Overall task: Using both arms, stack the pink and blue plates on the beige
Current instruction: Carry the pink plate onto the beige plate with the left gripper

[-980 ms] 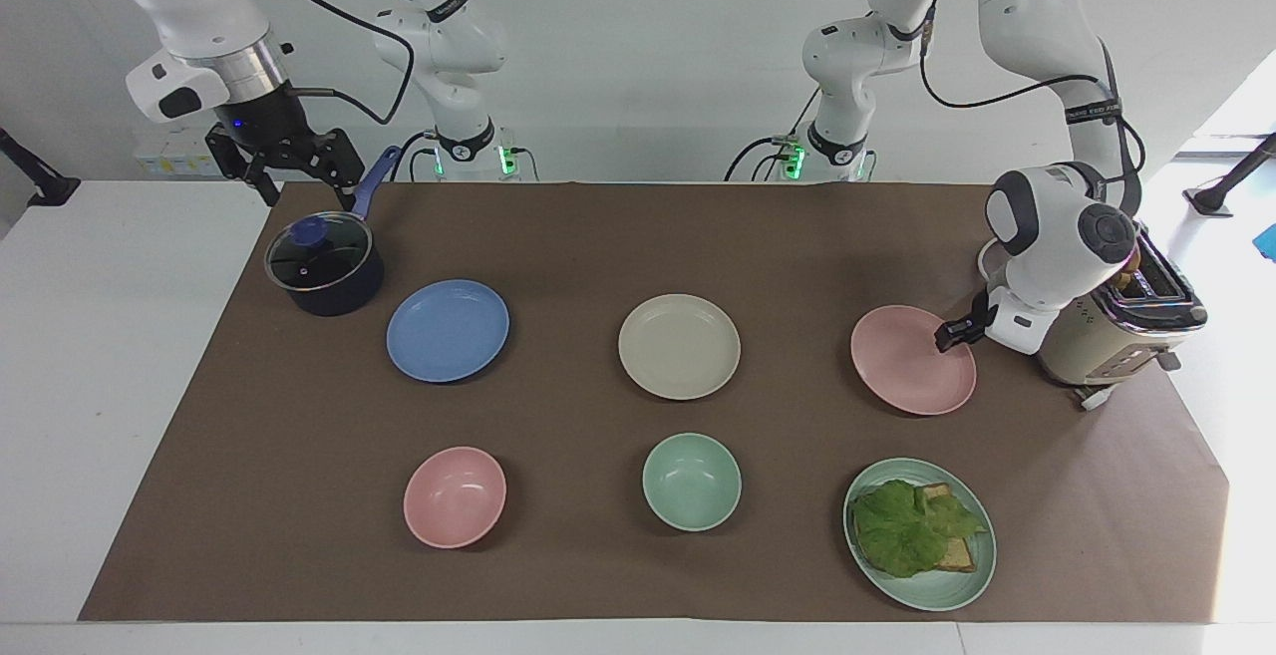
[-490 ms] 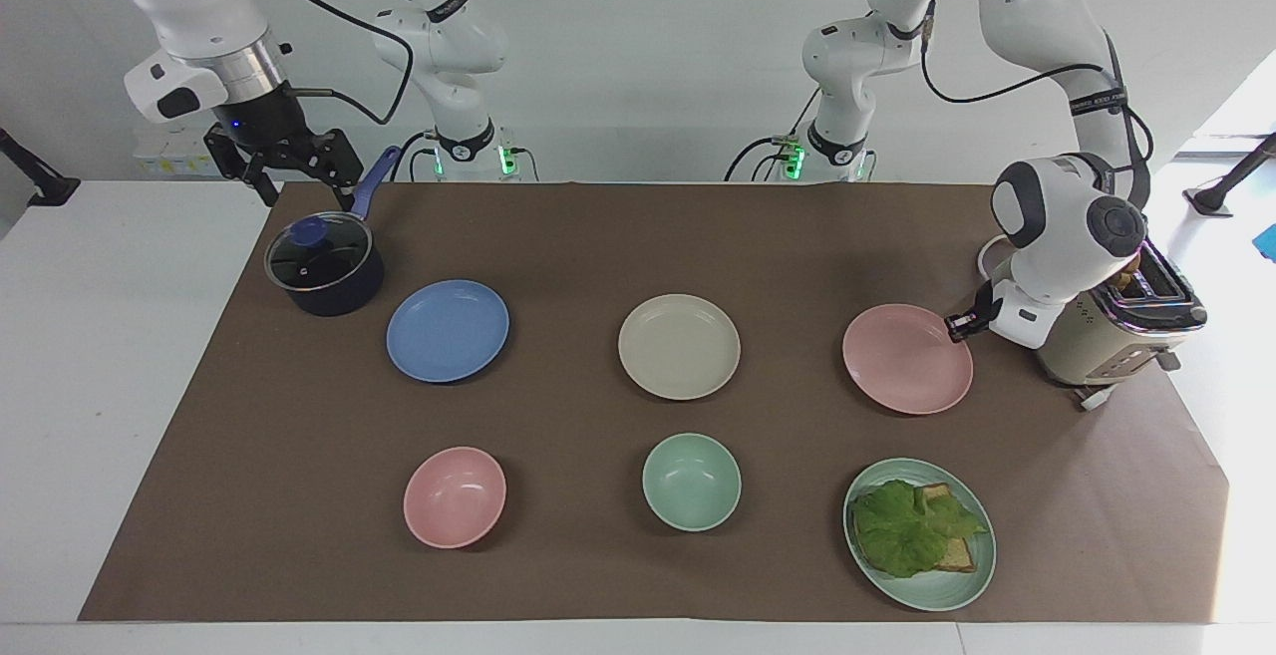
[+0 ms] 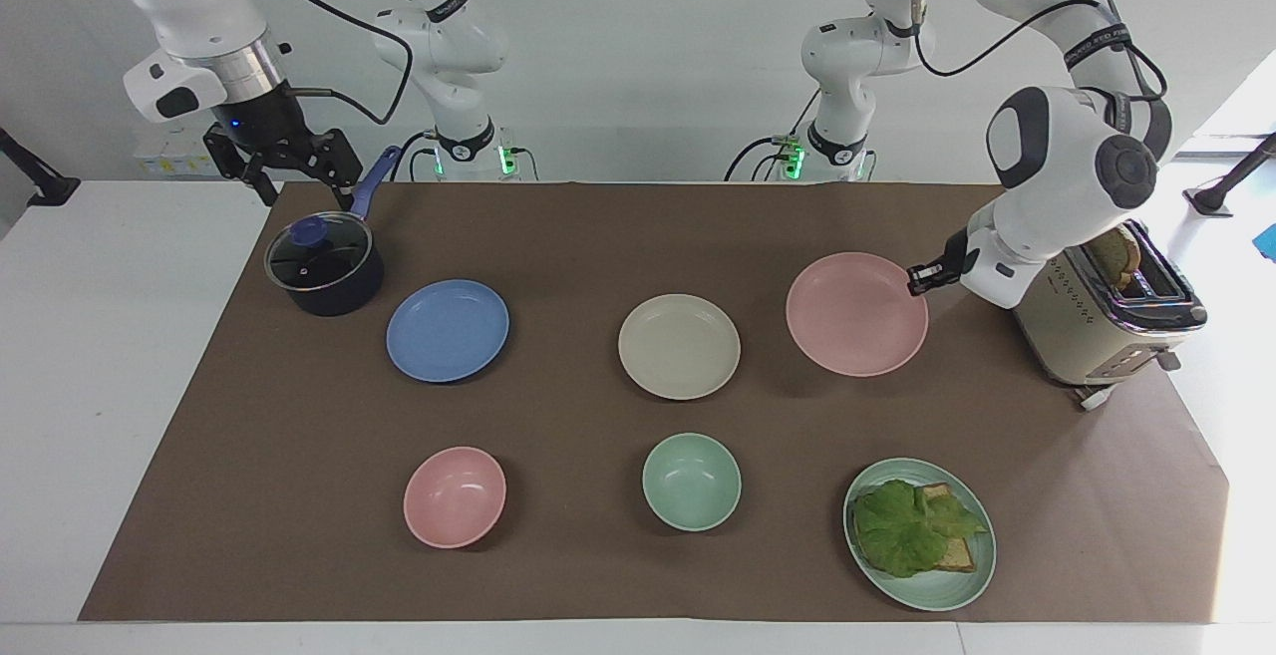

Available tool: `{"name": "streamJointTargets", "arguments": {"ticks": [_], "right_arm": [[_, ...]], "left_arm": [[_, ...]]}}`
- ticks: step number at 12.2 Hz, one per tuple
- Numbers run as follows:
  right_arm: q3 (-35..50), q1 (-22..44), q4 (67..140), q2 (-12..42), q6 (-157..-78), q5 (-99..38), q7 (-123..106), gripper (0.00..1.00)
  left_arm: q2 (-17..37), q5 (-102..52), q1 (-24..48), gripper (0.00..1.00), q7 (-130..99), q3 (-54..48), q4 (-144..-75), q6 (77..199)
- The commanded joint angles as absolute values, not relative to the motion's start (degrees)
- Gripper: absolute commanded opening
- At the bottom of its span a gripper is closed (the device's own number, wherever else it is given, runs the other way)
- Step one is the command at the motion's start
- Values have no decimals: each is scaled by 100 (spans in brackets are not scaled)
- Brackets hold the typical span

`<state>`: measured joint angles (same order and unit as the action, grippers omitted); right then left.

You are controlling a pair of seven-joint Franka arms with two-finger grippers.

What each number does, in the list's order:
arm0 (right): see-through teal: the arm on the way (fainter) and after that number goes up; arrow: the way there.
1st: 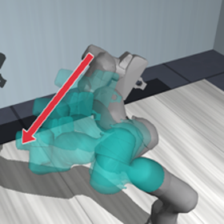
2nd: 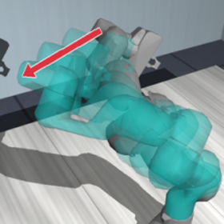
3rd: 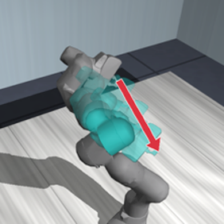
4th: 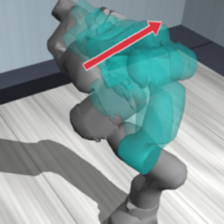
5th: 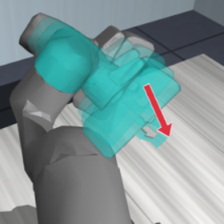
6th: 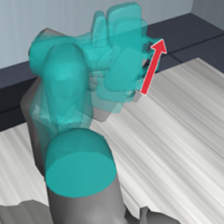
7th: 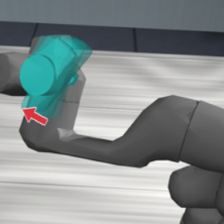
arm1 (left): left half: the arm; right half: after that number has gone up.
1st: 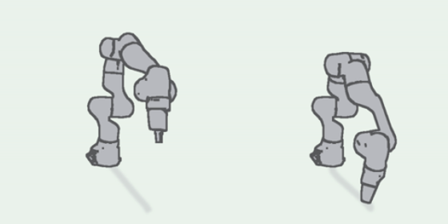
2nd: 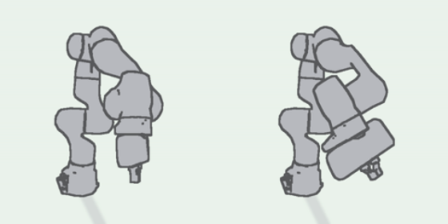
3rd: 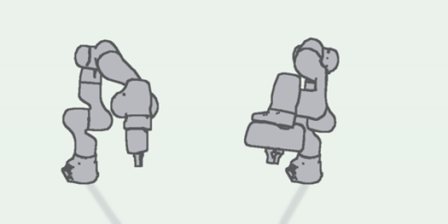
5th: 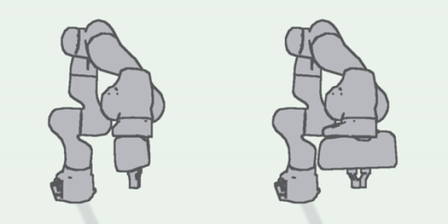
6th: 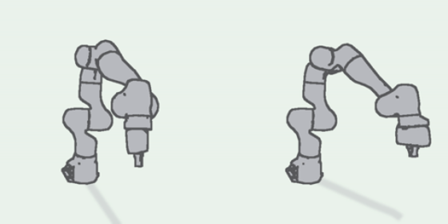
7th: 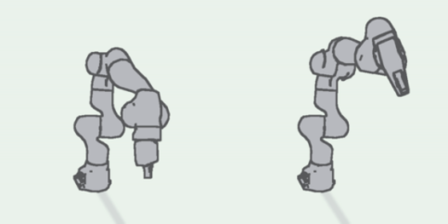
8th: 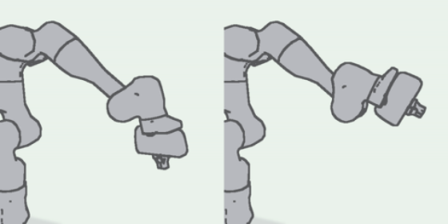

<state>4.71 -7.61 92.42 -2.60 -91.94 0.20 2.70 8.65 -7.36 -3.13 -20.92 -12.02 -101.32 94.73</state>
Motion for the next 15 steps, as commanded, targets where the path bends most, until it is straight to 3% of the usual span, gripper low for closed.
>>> {"name": "streamJointTargets", "arguments": {"ticks": [1, 4, 8, 10, 15], "right_arm": [[501, -826, 9281, -351, -9097, -44, 290, 100], [501, -826, 9281, -343, -9097, -44, 281, 100], [501, -835, 9290, -343, -9167, -44, 307, 100], [492, -844, 9316, -334, -9246, -44, 316, 100], [492, -887, 9877, -273, -10087, -44, 246, 100]], "left_arm": [[826, -948, 419, 0, -2661, -1178, -10300, 9789], [914, -1002, 1281, 0, -3181, -1178, -10852, 10964], [1099, -1020, 1670, 0, -3182, -1186, -11435, 12243], [1116, -1037, 1679, 99, -3129, -1178, -11400, 12234], [1108, -312, 1092, 100, -2963, -1081, -10821, 11577]]}}
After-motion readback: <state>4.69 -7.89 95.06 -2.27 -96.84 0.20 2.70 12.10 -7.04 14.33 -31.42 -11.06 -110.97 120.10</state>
